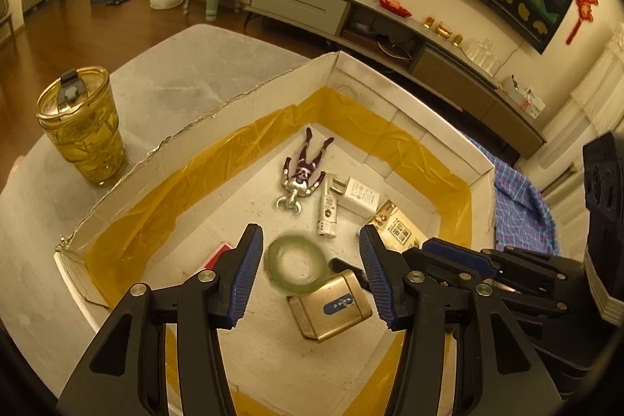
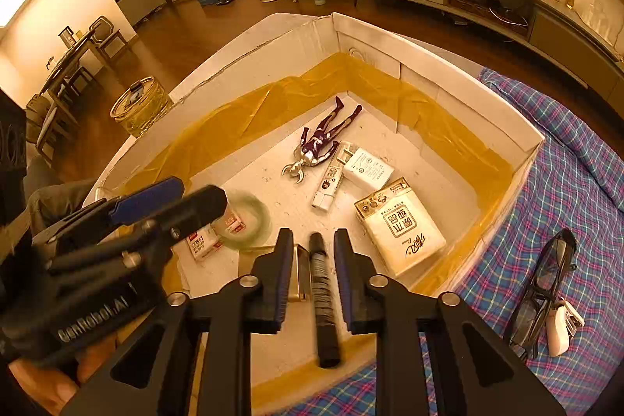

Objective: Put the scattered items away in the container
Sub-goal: 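Open the left tool to drop the tape roll while the right tool drops the marker, then move the left tool to the black glasses while the right tool approaches the white stapler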

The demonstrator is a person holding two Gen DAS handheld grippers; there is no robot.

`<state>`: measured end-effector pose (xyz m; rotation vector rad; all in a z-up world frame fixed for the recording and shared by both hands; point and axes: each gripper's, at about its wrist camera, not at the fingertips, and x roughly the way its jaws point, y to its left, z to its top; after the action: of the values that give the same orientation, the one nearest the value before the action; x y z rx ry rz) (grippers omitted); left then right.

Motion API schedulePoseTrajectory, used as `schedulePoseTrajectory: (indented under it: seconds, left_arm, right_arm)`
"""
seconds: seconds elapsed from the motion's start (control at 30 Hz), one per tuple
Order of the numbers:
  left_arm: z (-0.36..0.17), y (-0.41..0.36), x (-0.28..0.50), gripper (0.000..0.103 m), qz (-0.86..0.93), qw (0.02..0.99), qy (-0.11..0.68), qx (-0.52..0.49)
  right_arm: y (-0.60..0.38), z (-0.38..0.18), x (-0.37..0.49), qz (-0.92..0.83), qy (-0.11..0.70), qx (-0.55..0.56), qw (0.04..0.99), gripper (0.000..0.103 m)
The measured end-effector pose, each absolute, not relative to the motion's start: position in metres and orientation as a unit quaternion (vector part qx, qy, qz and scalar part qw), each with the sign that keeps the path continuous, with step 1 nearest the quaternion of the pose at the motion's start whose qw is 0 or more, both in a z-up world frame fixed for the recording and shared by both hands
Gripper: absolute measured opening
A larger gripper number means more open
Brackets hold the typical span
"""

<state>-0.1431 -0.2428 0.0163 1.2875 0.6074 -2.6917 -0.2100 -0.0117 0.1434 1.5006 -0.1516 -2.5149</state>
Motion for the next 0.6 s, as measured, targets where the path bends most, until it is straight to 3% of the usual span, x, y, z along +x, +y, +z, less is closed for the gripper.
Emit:
schedulePoseTrajectory:
  seconds: [0.6]
  left_arm:
    - [0.03, -0.231, -0.123, 0.055, -0.905, 0.048, 0.172, 0.385]
  right_arm:
    - [-0.013, 0.161, -0.181, -0.864, -0.079, 0.476, 0.142, 0.027]
